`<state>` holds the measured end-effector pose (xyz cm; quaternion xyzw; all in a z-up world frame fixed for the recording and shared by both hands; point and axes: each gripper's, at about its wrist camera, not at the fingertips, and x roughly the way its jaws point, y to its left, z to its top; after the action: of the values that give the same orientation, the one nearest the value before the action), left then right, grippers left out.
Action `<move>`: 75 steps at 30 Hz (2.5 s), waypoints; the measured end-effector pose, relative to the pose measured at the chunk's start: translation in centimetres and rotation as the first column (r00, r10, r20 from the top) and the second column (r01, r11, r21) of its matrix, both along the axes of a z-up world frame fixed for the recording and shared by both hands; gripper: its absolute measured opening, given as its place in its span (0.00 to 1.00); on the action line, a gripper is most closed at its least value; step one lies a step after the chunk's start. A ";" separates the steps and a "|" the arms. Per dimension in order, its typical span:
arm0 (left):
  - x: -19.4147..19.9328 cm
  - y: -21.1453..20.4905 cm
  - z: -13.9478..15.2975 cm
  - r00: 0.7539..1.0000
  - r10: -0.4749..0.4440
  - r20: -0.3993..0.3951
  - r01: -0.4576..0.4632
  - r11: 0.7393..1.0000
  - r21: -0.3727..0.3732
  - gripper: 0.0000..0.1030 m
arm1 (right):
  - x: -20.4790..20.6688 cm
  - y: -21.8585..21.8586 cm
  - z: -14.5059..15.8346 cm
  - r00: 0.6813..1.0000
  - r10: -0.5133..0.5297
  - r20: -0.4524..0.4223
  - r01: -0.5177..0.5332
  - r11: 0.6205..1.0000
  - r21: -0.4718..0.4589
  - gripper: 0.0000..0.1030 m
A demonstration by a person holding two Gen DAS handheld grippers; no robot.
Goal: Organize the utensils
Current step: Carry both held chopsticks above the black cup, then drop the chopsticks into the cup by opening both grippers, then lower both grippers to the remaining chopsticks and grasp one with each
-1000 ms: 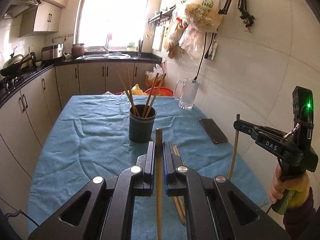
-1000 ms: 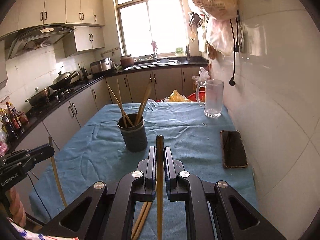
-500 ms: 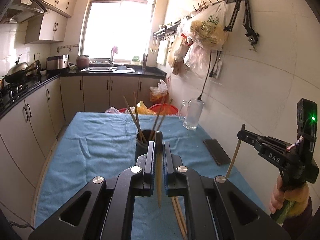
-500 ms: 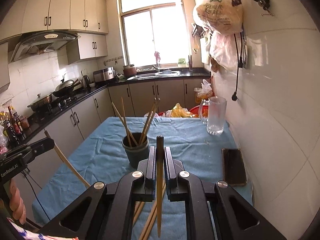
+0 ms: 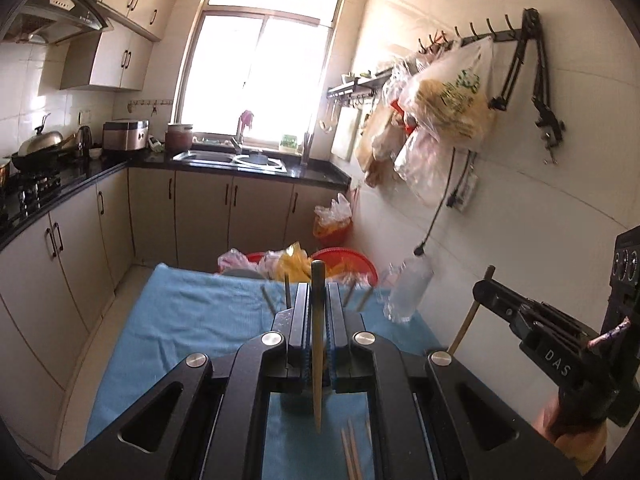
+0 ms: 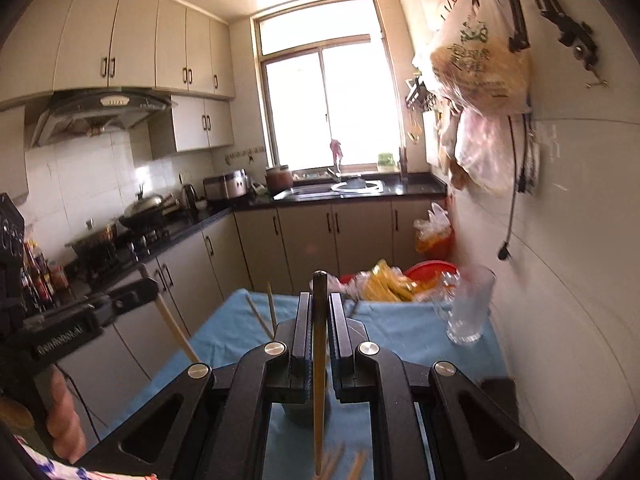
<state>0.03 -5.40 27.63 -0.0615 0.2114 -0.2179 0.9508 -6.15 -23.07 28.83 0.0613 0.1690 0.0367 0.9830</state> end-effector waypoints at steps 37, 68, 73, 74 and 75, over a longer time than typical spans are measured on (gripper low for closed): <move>10.6 -3.6 -5.0 0.992 0.056 -0.116 -0.046 0.995 0.086 0.40 | 12.3 -2.4 -6.8 0.987 -0.065 -0.144 0.085 0.987 0.136 0.31; 0.1 -9.6 -25.4 0.874 -0.115 -0.473 0.256 0.935 0.245 0.23 | -2.3 -2.4 -26.1 0.841 0.036 -0.540 -0.073 0.996 -0.047 0.35; 0.8 -10.8 -25.9 0.879 -0.111 -0.464 0.263 0.924 0.277 0.20 | -1.9 -2.3 -26.3 0.835 0.020 -0.550 -0.063 0.996 -0.060 0.33; 1.0 -10.9 -25.8 0.879 -0.111 -0.463 0.265 0.922 0.282 0.19 | -1.9 -2.2 -26.5 0.830 0.019 -0.558 -0.061 0.997 -0.056 0.31; 1.1 -11.1 -25.8 0.880 -0.110 -0.463 0.265 0.921 0.286 0.18 | -1.8 -2.2 -26.6 0.829 0.017 -0.558 -0.058 0.997 -0.057 0.30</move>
<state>1.10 -16.50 1.79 0.0778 0.4592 -0.2508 0.8486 -7.93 -25.31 2.23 0.0308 0.4505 0.0305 0.8917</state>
